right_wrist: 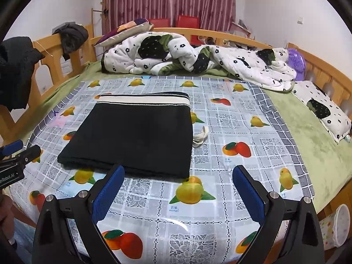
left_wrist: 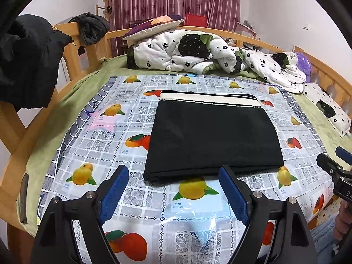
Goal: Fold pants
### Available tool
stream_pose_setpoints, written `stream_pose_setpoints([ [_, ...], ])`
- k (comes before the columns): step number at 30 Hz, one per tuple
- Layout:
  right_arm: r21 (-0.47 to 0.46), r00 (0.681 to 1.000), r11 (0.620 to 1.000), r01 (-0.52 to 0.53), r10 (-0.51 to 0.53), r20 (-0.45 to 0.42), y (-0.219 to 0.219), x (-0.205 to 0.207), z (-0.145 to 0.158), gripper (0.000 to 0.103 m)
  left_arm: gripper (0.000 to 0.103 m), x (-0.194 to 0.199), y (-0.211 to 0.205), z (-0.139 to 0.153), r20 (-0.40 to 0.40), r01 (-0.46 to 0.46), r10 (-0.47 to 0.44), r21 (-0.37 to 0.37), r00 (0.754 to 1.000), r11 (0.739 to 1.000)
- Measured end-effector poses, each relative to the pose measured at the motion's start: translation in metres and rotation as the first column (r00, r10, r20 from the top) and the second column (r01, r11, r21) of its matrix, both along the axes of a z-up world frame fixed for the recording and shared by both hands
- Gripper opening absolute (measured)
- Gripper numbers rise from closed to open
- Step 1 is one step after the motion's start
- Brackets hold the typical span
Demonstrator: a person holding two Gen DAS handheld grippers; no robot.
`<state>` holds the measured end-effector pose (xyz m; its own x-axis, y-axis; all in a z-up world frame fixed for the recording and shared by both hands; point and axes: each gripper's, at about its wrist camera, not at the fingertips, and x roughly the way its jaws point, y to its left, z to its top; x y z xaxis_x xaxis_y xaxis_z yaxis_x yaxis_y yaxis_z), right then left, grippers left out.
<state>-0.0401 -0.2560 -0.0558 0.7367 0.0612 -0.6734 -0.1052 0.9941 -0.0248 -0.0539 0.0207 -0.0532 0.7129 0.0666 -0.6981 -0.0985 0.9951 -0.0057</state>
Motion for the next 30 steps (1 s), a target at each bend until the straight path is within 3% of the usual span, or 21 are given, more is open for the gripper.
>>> stream_pose_setpoints([
  [30,-0.033,0.999,0.999,0.020,-0.019,0.030,0.0041,-0.0046,0.0031,0.097,0.084,-0.0044,0.0017,0.0032,0.005,0.004,-0.004,0.000,1.000,1.000],
])
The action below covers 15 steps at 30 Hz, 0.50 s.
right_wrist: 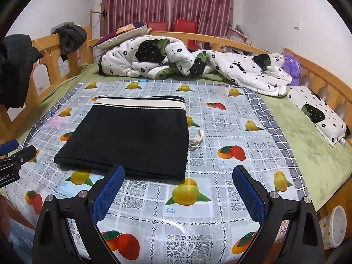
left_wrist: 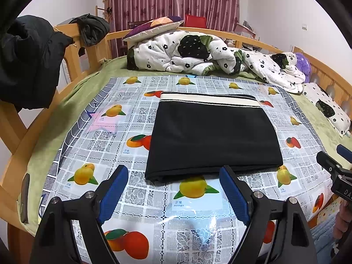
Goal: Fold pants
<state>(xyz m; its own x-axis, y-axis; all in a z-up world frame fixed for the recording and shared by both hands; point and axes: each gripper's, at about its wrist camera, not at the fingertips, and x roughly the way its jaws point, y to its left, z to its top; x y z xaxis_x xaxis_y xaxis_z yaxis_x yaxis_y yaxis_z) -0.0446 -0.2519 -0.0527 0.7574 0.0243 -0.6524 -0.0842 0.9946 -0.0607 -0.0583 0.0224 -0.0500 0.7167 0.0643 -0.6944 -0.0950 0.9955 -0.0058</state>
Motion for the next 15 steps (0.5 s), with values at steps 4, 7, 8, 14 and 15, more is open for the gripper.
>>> stream_pose_setpoints([
  [4,-0.007,1.000,1.000,0.002,-0.002,0.000,-0.0002,0.0006,-0.0002,0.097,0.084,-0.0005,-0.0016,-0.0002,0.001,-0.002,0.002,0.000,1.000,1.000],
  [7,-0.008,1.000,1.000,0.003,-0.003,0.003,0.0000,0.0005,0.0004,0.097,0.084,-0.0010,-0.0014,-0.0002,0.000,-0.002,0.002,-0.002,1.000,1.000],
  [8,-0.008,1.000,1.000,0.003,-0.003,0.003,0.0000,0.0007,0.0002,0.097,0.084,-0.0009,-0.0019,-0.0005,0.000,-0.002,0.002,-0.001,1.000,1.000],
  [14,-0.016,1.000,1.000,0.006,-0.006,0.006,0.0001,0.0000,0.0000,0.097,0.084,-0.0008,-0.0012,-0.0004,0.001,-0.002,0.002,0.000,1.000,1.000],
  [15,-0.016,1.000,1.000,0.006,-0.006,0.005,0.0002,0.0001,0.0000,0.097,0.084,-0.0011,-0.0009,0.0000,0.002,-0.002,0.002,0.000,1.000,1.000],
])
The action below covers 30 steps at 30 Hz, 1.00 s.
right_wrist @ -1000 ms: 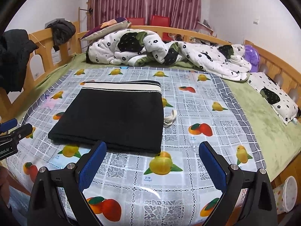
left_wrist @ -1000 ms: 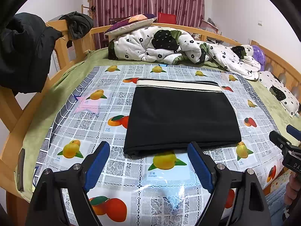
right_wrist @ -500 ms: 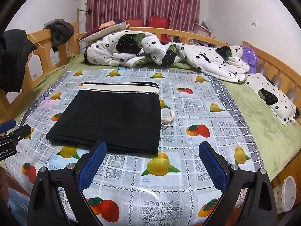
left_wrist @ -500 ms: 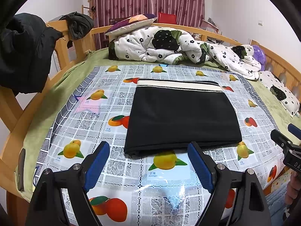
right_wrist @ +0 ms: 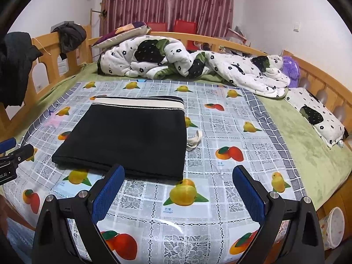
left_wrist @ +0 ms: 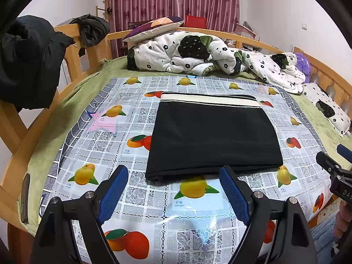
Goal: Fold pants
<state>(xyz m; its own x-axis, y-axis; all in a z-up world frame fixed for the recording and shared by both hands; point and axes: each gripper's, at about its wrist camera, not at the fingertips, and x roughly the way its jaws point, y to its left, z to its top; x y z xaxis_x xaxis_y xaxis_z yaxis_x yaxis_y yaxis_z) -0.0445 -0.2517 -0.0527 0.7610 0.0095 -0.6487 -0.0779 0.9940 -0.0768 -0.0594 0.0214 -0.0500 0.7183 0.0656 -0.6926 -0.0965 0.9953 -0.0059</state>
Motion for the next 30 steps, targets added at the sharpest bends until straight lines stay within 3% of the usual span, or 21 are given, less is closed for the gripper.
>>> stream_pose_setpoints([
  [30,-0.005,1.000,1.000,0.008,-0.008,0.006,-0.0041,-0.0005,0.0013,0.097,0.084,0.0010,-0.0003,0.0041,0.011,0.000,0.000,-0.004,1.000,1.000],
])
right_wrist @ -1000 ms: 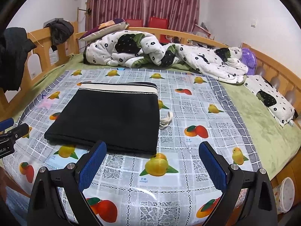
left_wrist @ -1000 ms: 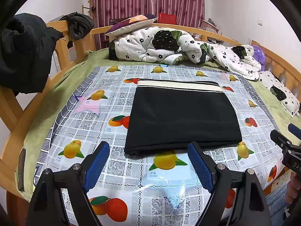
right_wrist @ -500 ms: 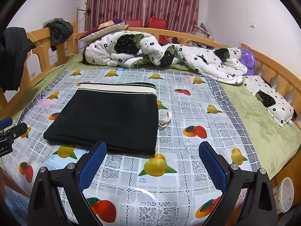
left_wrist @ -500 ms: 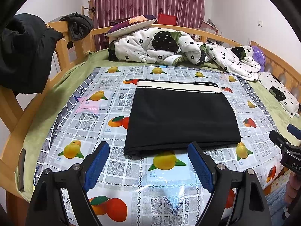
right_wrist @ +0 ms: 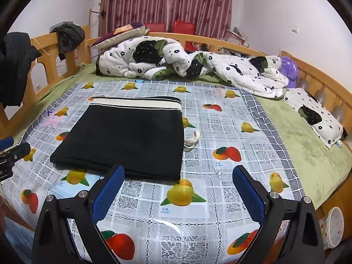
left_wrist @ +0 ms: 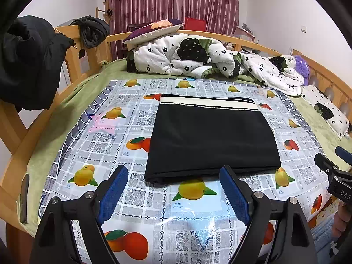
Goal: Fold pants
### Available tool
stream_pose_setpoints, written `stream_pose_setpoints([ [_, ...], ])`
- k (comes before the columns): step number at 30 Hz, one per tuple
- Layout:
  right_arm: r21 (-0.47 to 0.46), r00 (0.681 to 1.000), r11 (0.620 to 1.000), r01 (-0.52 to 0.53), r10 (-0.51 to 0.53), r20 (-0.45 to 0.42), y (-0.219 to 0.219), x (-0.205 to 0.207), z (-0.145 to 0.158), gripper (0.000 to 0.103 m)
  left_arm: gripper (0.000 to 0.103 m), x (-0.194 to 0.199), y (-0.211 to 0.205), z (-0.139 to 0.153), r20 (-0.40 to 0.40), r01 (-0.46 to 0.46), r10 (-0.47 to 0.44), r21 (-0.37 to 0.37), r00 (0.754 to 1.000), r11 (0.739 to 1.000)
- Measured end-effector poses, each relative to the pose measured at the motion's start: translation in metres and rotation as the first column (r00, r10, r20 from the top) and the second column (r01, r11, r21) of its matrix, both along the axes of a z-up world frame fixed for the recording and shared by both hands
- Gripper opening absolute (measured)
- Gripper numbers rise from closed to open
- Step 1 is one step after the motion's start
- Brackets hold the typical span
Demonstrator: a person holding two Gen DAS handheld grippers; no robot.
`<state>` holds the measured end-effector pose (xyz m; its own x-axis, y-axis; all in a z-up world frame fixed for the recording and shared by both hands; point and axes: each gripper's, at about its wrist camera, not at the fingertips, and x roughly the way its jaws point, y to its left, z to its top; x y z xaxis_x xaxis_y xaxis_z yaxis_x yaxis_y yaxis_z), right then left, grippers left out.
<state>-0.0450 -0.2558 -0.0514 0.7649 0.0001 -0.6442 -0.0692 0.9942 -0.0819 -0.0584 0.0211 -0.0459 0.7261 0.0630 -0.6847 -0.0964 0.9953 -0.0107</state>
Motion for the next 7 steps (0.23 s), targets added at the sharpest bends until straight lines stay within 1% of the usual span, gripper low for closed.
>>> stream_pose_setpoints([
  [4,0.003,1.000,1.000,0.002,-0.002,0.011,-0.0008,-0.0003,0.0017,0.097,0.084,0.0004,-0.0012,0.0020,-0.009,0.006,-0.006,-0.025,1.000,1.000],
  [7,0.004,1.000,1.000,0.004,-0.004,0.012,-0.0001,-0.0006,0.0004,0.097,0.084,-0.0025,-0.0029,0.0046,0.014,0.008,-0.008,-0.016,1.000,1.000],
])
